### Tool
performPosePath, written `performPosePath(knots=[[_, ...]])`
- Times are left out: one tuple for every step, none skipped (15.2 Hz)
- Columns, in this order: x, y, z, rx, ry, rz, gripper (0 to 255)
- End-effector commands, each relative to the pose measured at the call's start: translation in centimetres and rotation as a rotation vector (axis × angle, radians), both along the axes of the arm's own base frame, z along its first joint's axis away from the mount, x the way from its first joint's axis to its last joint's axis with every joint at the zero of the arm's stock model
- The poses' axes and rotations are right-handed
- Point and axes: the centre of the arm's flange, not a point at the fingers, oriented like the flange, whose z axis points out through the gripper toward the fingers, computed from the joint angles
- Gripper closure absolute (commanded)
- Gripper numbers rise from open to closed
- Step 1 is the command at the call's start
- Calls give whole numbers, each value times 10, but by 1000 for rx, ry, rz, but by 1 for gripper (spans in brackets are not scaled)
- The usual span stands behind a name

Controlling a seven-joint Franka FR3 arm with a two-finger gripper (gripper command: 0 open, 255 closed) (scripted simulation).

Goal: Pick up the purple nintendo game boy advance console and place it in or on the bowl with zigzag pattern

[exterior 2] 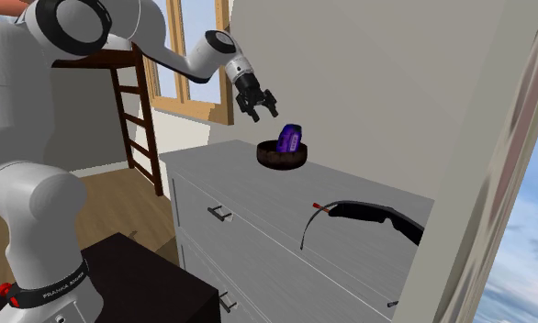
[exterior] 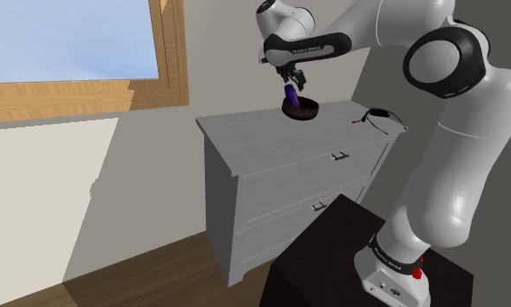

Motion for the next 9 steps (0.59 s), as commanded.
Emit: performPosePath(knots=[[0,15,19,0,0,0,0],[1,22,27,0,0,0,0],[1,22,27,0,0,0,0],[1,22,27,0,0,0,0],[1,22,27,0,0,0,0],[1,22,27,0,0,0,0],[1,22,27,0,0,0,0],[1,22,27,0,0,0,0],[1,22,27,0,0,0,0]])
